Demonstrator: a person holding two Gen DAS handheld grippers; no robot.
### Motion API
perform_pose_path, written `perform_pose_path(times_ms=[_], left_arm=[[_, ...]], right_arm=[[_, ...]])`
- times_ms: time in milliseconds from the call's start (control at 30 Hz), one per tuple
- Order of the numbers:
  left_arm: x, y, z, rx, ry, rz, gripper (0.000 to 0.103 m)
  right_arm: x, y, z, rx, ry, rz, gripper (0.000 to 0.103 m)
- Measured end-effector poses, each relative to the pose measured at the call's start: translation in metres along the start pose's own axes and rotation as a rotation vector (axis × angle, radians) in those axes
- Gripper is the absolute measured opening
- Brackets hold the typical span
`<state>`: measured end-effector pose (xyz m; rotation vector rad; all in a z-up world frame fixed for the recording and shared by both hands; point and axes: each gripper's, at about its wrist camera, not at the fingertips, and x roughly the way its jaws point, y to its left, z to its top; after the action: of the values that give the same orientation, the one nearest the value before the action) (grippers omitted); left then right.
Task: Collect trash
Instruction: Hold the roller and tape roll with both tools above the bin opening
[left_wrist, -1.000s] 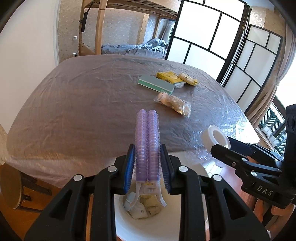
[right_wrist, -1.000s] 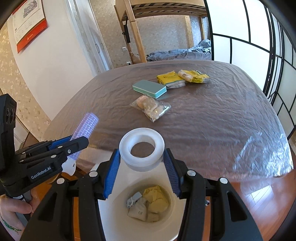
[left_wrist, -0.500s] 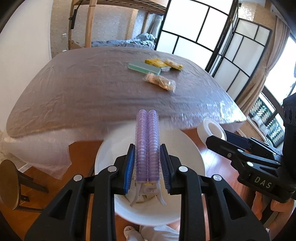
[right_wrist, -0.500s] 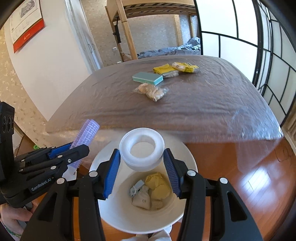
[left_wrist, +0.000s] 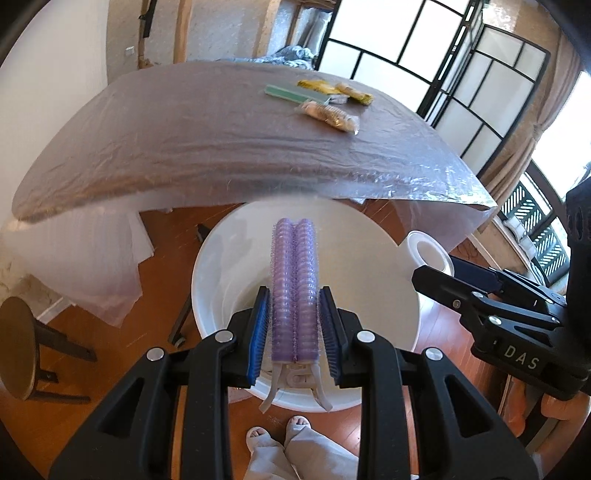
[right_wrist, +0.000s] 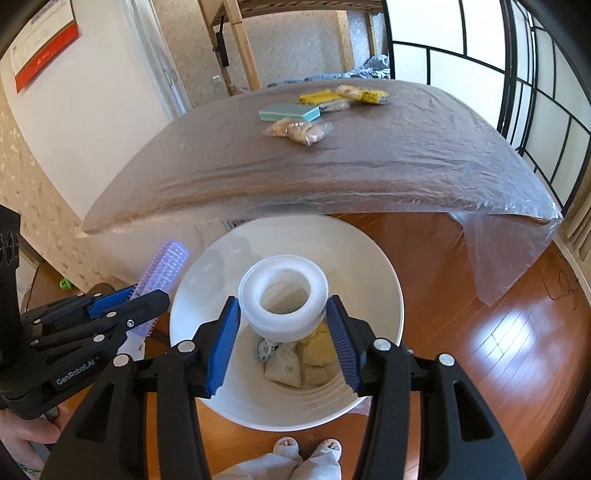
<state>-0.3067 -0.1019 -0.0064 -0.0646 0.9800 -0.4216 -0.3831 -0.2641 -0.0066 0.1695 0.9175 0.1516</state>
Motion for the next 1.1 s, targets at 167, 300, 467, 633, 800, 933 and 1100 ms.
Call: perform_pose_path(times_ms=[167, 300, 467, 633, 800, 933, 1100], left_arm=[[0.012, -0.001, -0.002, -0.011, 0.017, 0.013, 0.029], [0.019, -0.003, -0.001, -0.009, 0.026, 0.027, 0.029], [0.029, -0.002, 0.001, -0.017, 0.04, 0.037, 0.029], [0.039, -0.003, 0.002, -0.017, 0.054, 0.043, 0.029], [0.048, -0.003, 0.0, -0.019, 0.071, 0.049, 0.029], [0.053, -0.003, 0.0, -0.016, 0.081, 0.052, 0.029], [0.057, -0.003, 0.0, -0.013, 0.087, 0.054, 0.029]], right_arm=[[0.012, -0.004, 0.0, -0.005, 0.028, 0.005, 0.048], [0.022, -0.008, -0.004, -0.008, 0.056, 0.012, 0.048], [0.033, -0.011, -0.003, -0.014, 0.076, 0.01, 0.048], [0.039, -0.013, -0.001, -0.023, 0.088, 0.008, 0.048], [0.044, -0.012, -0.002, -0.024, 0.097, 0.008, 0.048], [0.047, -0.013, -0.002, -0.022, 0.104, 0.008, 0.048], [0.048, -0.014, -0.001, -0.019, 0.106, 0.007, 0.048]])
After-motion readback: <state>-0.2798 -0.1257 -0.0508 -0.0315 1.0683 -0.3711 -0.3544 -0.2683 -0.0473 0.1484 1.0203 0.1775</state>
